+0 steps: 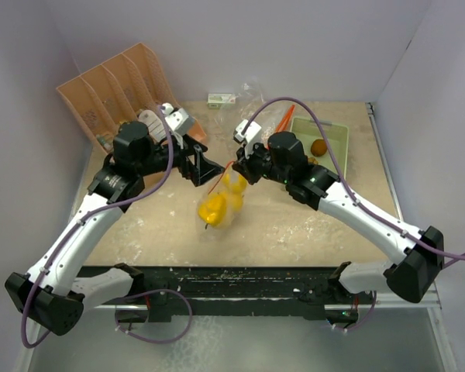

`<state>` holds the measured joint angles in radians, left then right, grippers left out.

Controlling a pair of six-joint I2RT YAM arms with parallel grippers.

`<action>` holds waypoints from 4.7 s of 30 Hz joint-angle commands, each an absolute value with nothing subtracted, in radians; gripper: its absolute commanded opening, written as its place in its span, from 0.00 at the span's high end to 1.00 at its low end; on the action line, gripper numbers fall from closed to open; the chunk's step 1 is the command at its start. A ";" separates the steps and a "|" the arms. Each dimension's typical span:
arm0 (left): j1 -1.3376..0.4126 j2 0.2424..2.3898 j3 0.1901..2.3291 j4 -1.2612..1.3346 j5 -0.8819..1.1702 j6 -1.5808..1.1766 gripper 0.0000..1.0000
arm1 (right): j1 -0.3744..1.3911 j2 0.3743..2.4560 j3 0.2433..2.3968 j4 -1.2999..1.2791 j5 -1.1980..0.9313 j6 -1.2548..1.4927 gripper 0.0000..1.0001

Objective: Open the zip-top bag and remove the fake food
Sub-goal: Pick up the zipper food storage bag at the center of the board, then unzip the zipper food storage bag at the center of the board.

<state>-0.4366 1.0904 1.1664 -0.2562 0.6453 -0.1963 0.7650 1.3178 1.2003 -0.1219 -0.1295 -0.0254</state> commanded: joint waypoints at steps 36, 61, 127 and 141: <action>-0.495 1.259 1.332 -0.390 0.541 -0.198 1.00 | 0.532 0.978 0.833 0.417 -0.142 0.106 0.03; -0.456 1.209 1.360 -0.307 0.816 -0.357 1.00 | 0.120 1.353 0.680 1.777 -1.186 0.835 0.11; -0.733 1.356 1.042 0.282 0.382 -0.216 0.25 | 0.250 1.116 0.818 0.157 -0.662 0.228 1.00; -0.673 1.434 1.226 0.187 0.827 0.183 0.16 | 0.250 1.095 0.810 0.124 -0.724 0.203 1.00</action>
